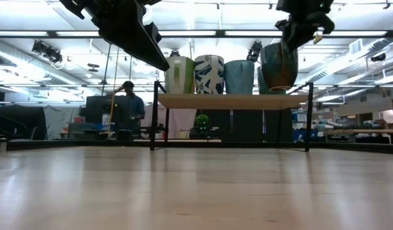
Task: Place coffee mugs
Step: Put the brown mug on the shelf, then return to Home Position
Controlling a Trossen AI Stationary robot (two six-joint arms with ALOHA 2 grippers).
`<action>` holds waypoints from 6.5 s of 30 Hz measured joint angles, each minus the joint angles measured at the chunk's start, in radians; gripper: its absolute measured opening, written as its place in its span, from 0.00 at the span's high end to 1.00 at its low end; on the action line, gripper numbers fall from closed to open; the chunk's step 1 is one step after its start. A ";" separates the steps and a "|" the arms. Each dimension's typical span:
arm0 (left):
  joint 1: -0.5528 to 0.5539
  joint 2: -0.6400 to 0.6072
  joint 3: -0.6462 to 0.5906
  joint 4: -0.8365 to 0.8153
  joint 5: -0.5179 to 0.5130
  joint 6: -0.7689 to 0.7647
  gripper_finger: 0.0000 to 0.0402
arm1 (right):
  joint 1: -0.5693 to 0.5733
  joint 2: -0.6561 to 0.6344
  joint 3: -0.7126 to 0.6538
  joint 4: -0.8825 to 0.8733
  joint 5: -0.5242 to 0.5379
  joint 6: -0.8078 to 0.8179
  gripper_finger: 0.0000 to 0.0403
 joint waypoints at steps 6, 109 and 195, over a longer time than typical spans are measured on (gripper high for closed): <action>0.000 0.000 0.000 0.000 0.000 0.005 0.71 | -0.054 0.031 -0.021 0.018 -0.037 -0.063 0.76; 0.175 -0.348 -0.315 0.228 0.062 0.075 0.71 | 0.308 -0.473 -0.369 0.344 0.181 0.702 0.64; 0.241 -1.384 -0.852 0.151 -0.011 -0.017 0.71 | 0.309 -0.992 -1.198 1.175 0.121 0.946 0.64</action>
